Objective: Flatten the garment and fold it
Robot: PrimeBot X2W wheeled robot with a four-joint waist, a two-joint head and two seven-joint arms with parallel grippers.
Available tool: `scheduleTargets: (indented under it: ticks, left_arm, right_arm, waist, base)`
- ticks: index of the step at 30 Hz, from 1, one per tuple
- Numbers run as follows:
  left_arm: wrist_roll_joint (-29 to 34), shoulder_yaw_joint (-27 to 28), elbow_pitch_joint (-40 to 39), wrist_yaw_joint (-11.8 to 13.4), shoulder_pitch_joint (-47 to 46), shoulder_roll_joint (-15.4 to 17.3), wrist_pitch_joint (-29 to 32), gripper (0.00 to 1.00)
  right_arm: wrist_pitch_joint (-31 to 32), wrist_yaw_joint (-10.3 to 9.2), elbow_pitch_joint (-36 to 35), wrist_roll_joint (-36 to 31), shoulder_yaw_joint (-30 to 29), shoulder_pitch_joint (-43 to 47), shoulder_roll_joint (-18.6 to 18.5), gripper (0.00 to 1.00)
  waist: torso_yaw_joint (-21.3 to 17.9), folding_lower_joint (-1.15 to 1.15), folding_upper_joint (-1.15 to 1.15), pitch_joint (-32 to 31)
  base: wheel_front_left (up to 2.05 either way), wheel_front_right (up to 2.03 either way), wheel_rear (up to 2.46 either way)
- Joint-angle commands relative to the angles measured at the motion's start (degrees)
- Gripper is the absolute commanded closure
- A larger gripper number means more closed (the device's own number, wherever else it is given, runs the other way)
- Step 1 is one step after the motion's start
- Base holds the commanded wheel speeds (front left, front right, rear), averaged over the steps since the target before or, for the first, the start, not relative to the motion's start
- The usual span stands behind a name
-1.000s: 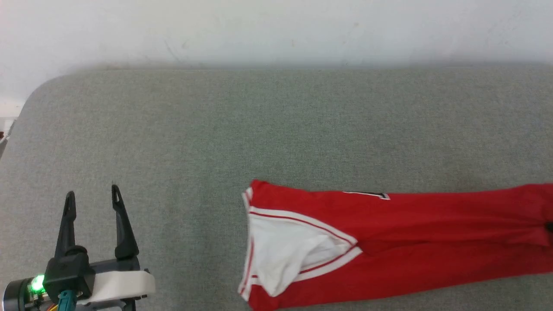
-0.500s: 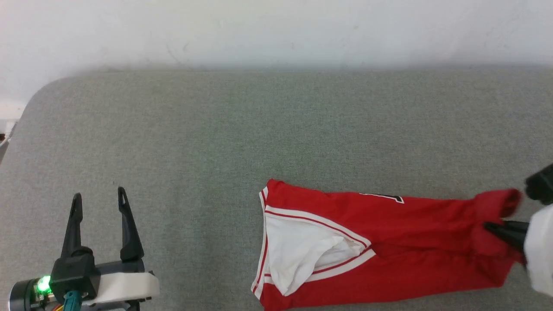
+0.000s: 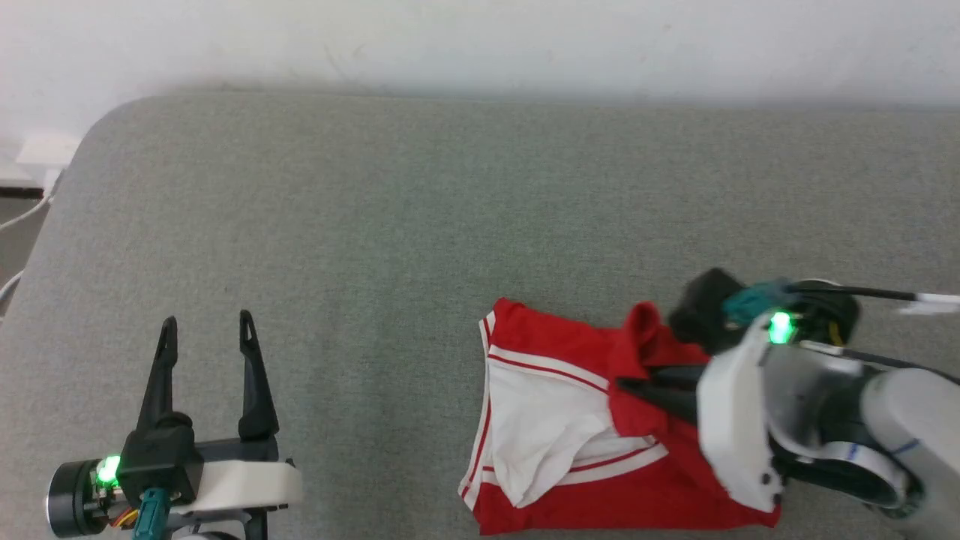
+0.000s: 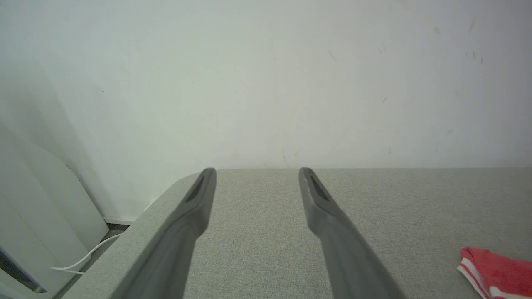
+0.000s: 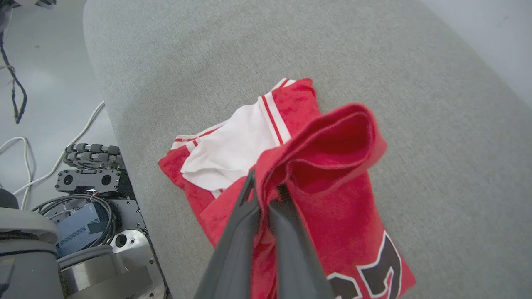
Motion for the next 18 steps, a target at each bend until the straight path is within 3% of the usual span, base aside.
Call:
scheduleTargets:
  ticks: [1,6,11,18]
  left_arm:
    - [0.33,-0.13,0.19,-0.11,-0.89,-0.36,-0.27,0.00]
    - [0.08,-0.22,0.39,0.24,-1.38,-0.71,-0.27,0.00]
    - [0.01,-0.87,0.84,0.15,-2.29,-1.07,-0.27,0.00]
    - [-0.05,-1.47,1.42,0.18,-3.55,-1.44,-0.27,0.00]
  right_arm:
    - [0.12,-0.03,1.26,-0.11,2.18,-2.10,1.57,1.00]
    - [-0.51,-0.03,8.87,-1.01,11.14,-10.25,7.59,1.00]
    - [-2.53,-0.03,21.78,-1.25,18.13,-15.16,13.54,1.00]
    - [-5.06,-0.03,35.35,-0.22,27.25,-16.96,16.48,1.00]
  waist:
    - [1.28,0.00,0.00,0.97]
    - [2.37,0.00,0.00,2.13]
    - [3.34,0.00,0.00,3.17]
    - [4.15,0.00,0.00,3.87]
  base:
    - [0.00,0.00,0.00]
    - [0.00,0.00,0.00]
    - [0.00,0.00,0.00]
    - [0.00,0.00,0.00]
